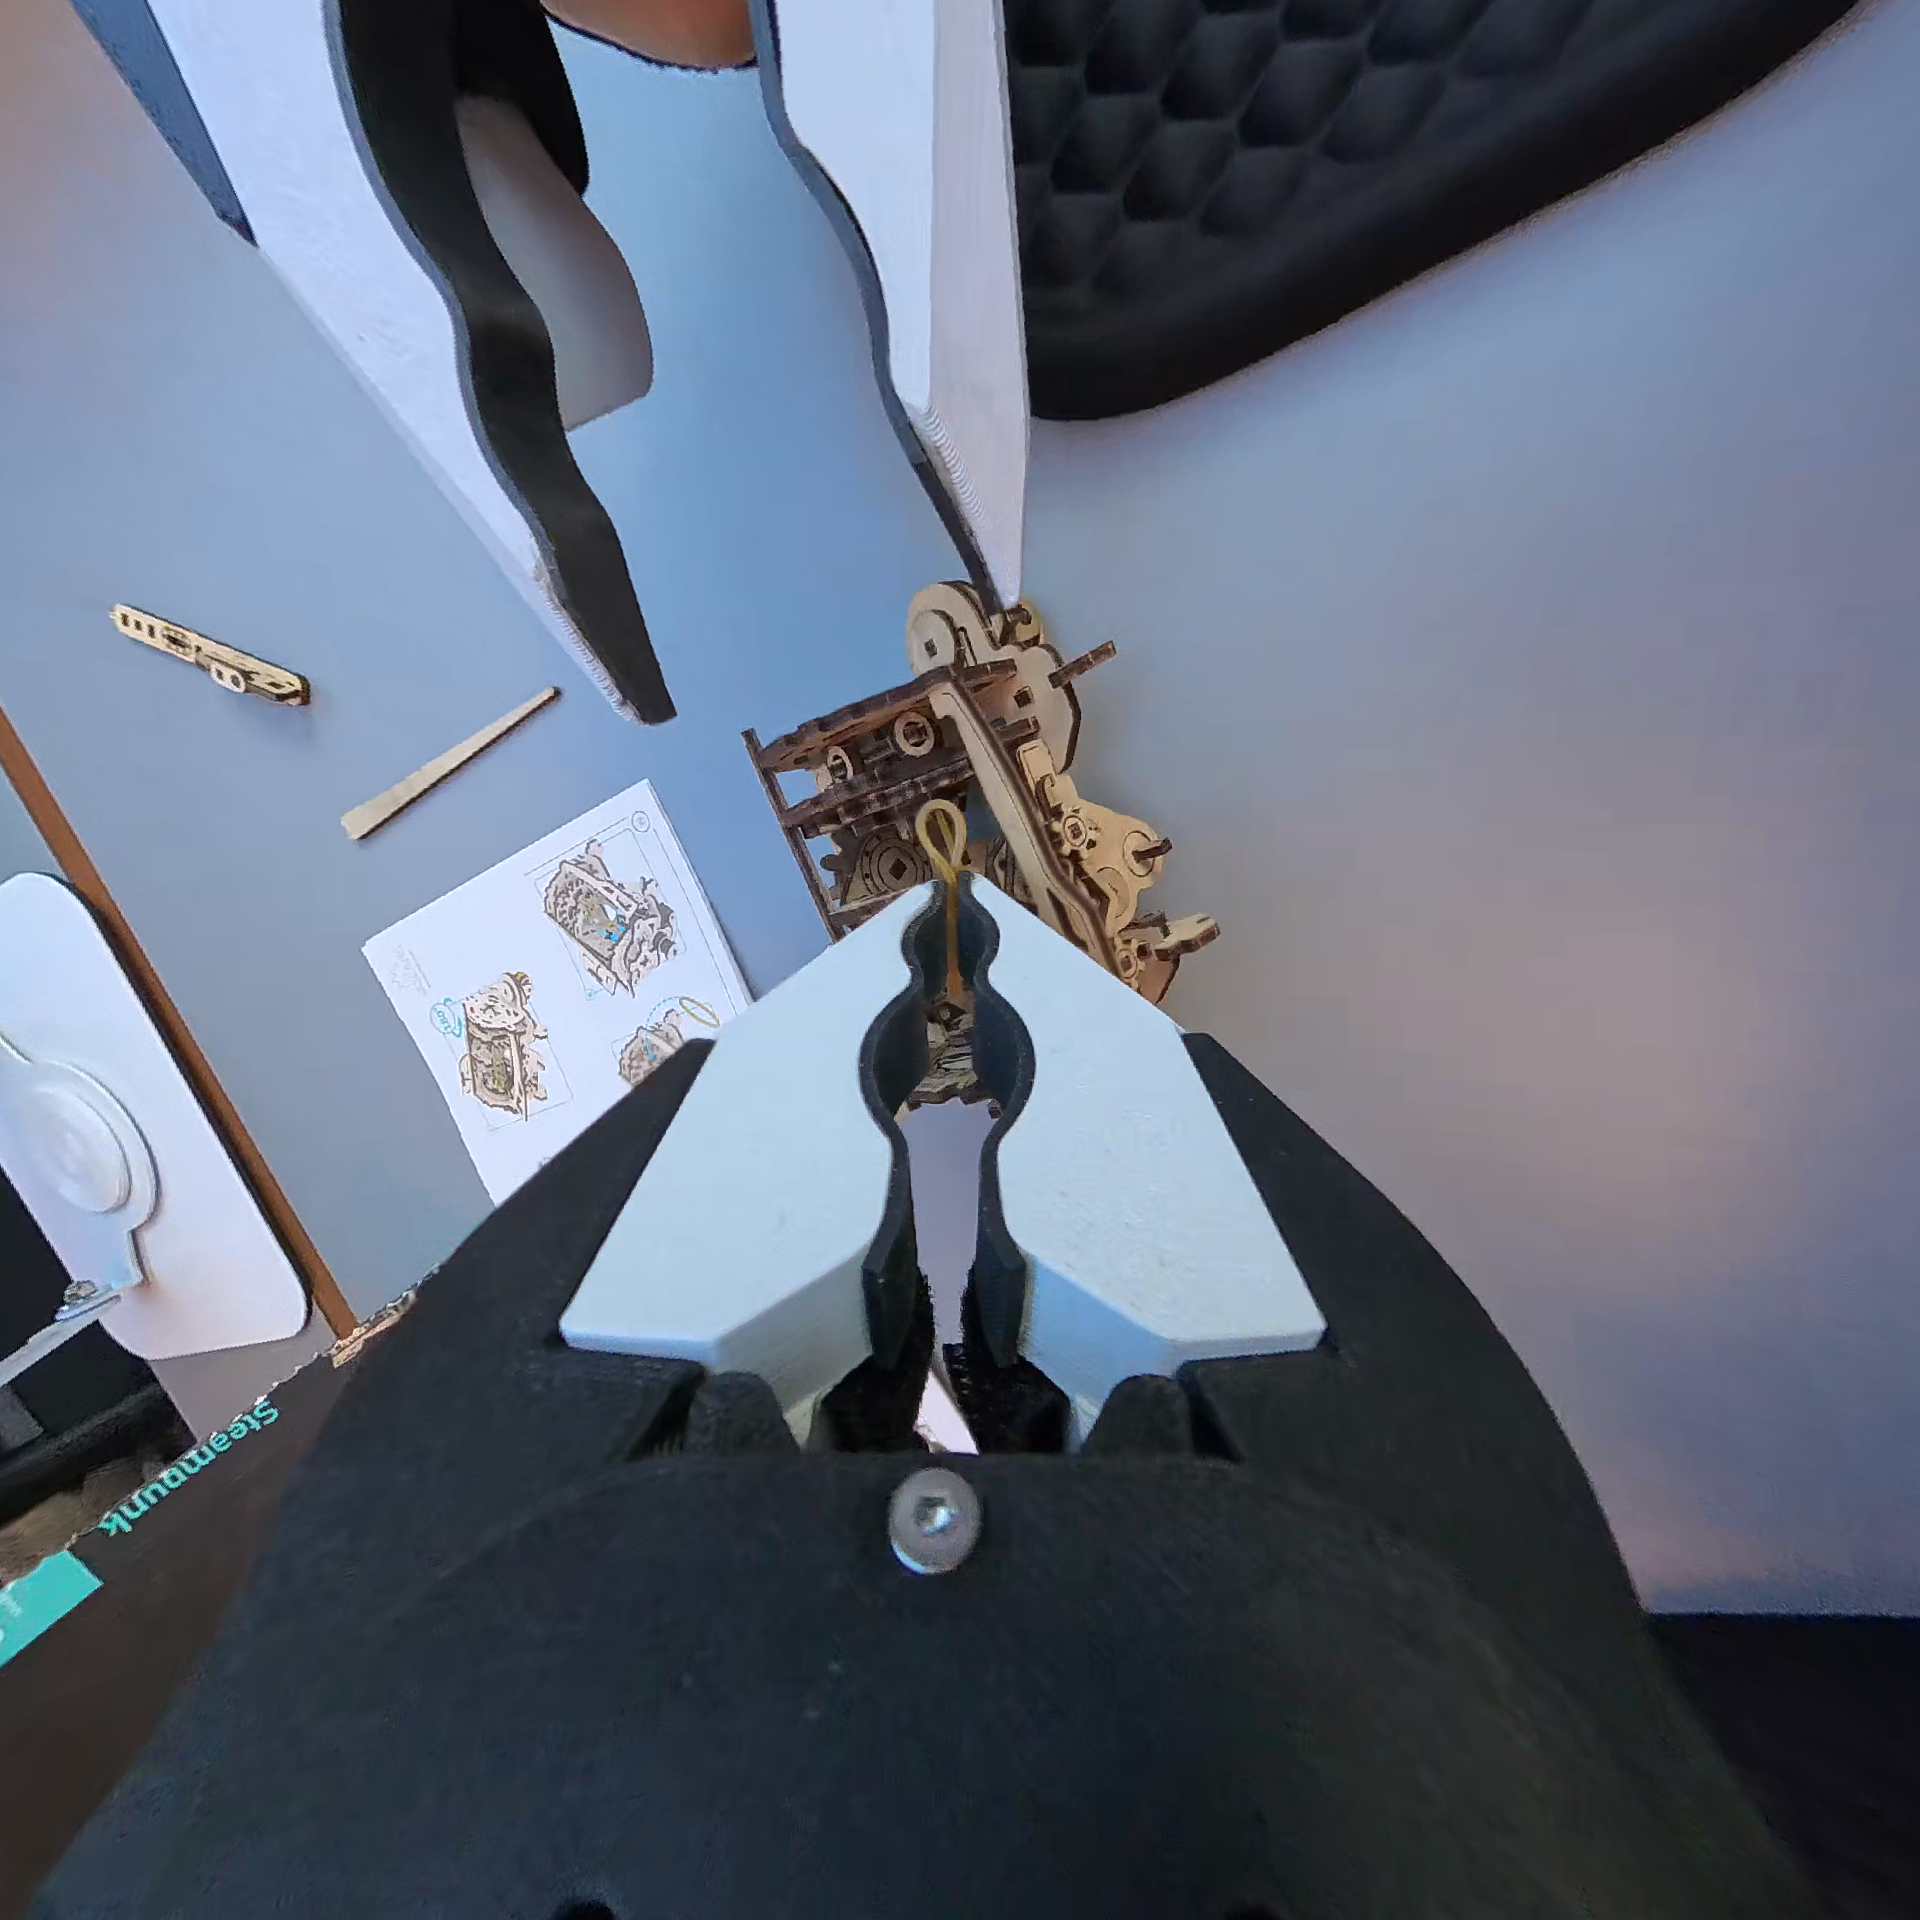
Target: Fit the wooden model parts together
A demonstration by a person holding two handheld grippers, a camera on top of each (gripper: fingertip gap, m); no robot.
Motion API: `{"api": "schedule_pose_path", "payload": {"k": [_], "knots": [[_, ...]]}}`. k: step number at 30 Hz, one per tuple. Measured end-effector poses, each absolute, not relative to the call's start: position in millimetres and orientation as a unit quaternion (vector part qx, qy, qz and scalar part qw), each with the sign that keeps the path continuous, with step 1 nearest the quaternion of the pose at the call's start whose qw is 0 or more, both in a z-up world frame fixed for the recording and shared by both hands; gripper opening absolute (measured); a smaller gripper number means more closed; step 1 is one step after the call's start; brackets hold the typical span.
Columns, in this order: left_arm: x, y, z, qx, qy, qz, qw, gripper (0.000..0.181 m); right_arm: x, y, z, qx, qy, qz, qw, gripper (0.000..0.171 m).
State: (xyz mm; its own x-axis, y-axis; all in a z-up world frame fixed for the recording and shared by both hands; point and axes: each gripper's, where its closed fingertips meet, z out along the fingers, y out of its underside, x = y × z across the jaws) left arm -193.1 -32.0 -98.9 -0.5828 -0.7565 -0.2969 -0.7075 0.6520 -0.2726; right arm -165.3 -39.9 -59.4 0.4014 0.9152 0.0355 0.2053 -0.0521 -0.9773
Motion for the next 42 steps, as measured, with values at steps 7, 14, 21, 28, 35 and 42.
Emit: {"api": "schedule_pose_path", "payload": {"k": [7,14,21,28,35,42], "knots": [[-193.0,-32.7,-100.2,-0.448,0.876,-0.032,0.172,0.0,-165.9,-36.5,-64.4,-0.652,-0.446,0.298,0.537,0.057],[-197.2,-31.2,-107.1,-0.492,0.858,0.019,0.147,0.0,-175.2,-35.8,-81.6,-0.663,-0.46,0.287,0.516,0.061],[-193.7,-30.5,-107.2,-0.484,0.859,0.071,0.148,0.0,-177.3,-38.7,-78.6,-0.658,-0.461,0.286,0.522,0.06],[-190.8,-26.3,-108.5,-0.485,0.853,0.099,0.167,0.0,-171.2,-31.0,-88.9,-0.666,-0.484,0.237,0.516,0.063],[-186.2,-27.9,-108.2,-0.471,0.854,0.107,0.191,0.0,-166.5,-23.1,-94.9,-0.68,-0.462,0.289,0.491,0.065],[-182.5,-31.7,-105.5,-0.42,0.876,0.11,0.209,0.0,-168.4,-24.9,-104.3,-0.681,-0.467,0.297,0.48,0.062]]}}
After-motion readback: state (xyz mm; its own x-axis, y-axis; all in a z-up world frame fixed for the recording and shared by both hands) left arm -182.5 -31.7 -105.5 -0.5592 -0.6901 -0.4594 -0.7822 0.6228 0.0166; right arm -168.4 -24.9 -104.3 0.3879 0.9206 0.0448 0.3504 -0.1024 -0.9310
